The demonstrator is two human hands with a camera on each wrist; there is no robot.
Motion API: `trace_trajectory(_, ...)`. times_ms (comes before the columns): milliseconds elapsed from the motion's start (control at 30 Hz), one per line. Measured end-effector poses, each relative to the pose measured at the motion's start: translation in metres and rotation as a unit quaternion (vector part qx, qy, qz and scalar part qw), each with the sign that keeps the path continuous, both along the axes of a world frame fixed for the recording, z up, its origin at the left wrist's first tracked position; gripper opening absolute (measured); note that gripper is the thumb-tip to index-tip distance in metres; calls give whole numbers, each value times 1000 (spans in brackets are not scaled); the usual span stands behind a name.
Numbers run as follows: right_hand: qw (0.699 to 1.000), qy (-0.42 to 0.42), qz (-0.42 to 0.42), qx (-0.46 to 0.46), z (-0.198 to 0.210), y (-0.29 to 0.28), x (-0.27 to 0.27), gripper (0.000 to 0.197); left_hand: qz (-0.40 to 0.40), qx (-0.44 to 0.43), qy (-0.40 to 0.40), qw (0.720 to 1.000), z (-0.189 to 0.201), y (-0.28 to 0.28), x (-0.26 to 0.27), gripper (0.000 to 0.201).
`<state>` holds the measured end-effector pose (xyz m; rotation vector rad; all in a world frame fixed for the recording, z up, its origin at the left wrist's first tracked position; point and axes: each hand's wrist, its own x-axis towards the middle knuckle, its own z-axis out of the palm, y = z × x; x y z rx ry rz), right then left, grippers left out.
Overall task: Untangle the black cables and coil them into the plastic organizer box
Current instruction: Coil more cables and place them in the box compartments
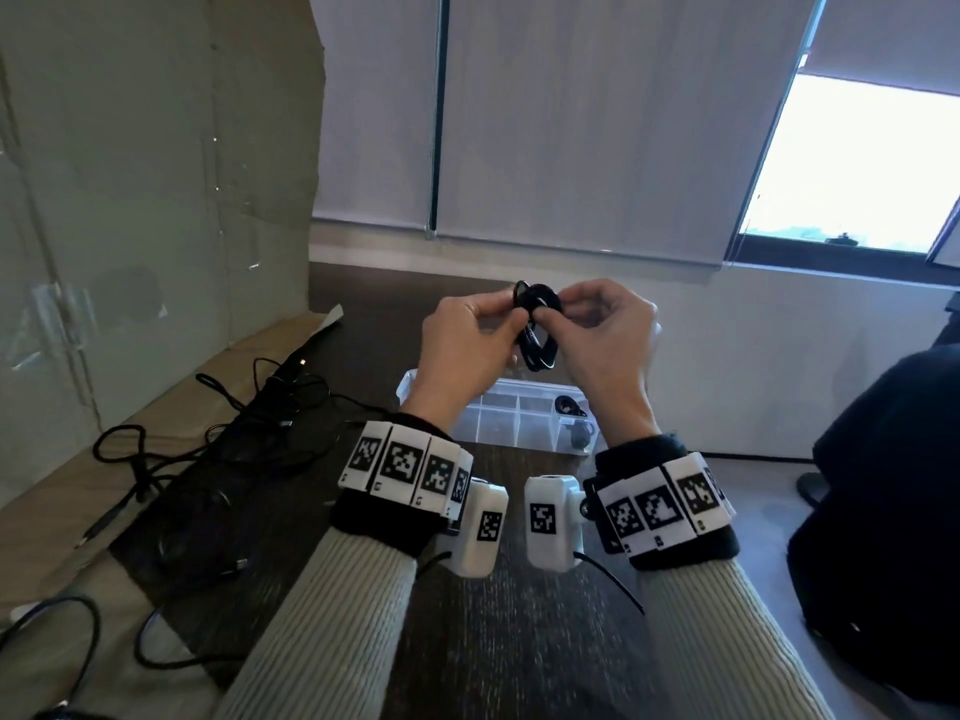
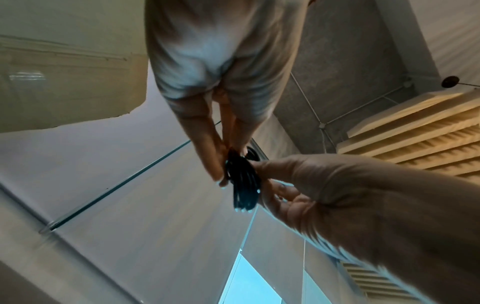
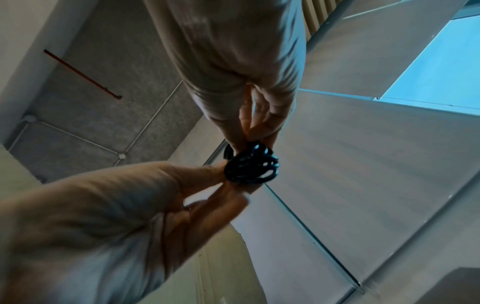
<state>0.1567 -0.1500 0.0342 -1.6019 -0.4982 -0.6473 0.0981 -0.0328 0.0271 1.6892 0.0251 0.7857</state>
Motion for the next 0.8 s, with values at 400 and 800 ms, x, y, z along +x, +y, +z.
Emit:
trace_trajectory(400, 948, 253, -120, -151, -37, 10, 99, 19, 53, -253, 98, 961, -49, 78, 7, 23)
trace_trajectory(800, 840, 302, -156, -424, -54, 41, 126, 48, 80, -307, 165, 934, -78, 90, 13, 19)
